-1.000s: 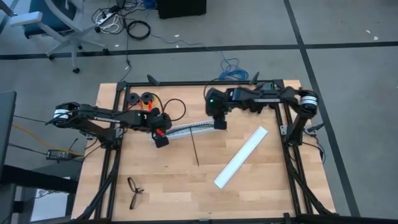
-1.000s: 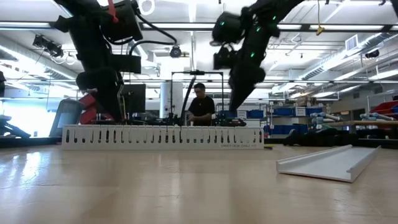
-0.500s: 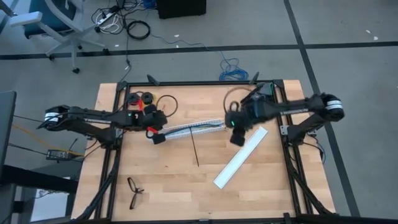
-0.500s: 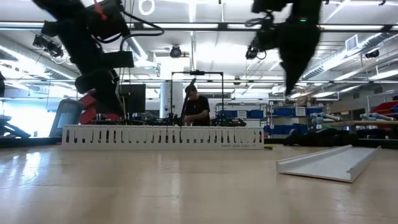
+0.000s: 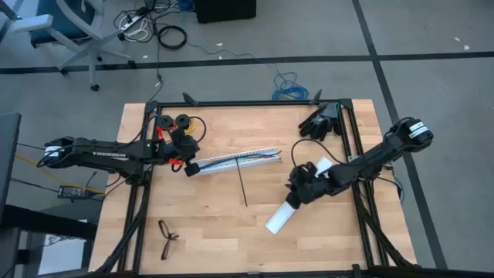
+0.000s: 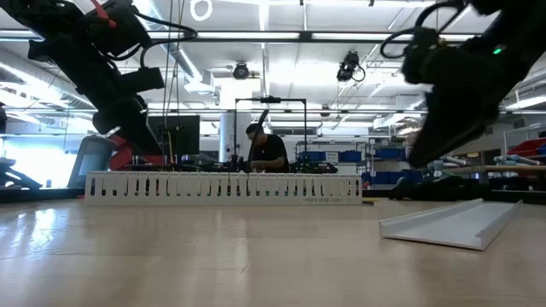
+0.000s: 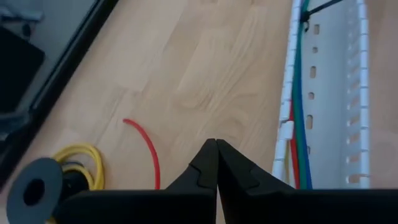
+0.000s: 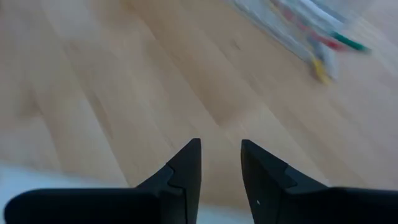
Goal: Ziptie cables
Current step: Put the zip-tied cables into the white cable duct
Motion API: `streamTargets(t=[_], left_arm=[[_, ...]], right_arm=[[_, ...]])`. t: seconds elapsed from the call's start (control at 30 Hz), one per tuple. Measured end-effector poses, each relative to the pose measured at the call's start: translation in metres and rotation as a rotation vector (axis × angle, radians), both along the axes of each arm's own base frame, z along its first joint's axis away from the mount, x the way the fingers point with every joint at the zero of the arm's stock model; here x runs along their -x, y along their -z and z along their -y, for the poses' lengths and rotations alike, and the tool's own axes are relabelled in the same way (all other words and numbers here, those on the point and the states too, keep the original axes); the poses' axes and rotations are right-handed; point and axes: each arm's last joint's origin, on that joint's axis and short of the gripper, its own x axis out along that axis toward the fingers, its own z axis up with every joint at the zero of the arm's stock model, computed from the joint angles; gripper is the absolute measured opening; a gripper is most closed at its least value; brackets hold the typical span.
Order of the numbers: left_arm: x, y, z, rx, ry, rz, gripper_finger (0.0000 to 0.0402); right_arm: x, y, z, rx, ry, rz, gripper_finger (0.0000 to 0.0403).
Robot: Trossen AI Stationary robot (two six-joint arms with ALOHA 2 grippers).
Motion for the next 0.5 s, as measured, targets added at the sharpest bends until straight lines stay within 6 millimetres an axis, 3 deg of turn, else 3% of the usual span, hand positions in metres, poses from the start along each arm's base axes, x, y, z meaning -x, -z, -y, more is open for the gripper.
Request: streamTargets(t=[0.13,0.33,0.5], left_arm=[[-0.002,0.0,0.0,0.012,-0.009,0.027,0.0008],[-0.003,-0.002,-0.002,-0.05,-0.04,0.03,0.0014],[-0.002,-0.002,-0.003,-0.075,-0.051,0.016,0.0047]], right_arm=[[-0.02,0.014,0.006,-0.002,-0.052,0.113,0.0087],[-0.05,0.026,0.03,0.093,-0.026,0.097,0.0044],[-0.074,0.031,0.046,0.133,-0.028,0.069,0.0004]])
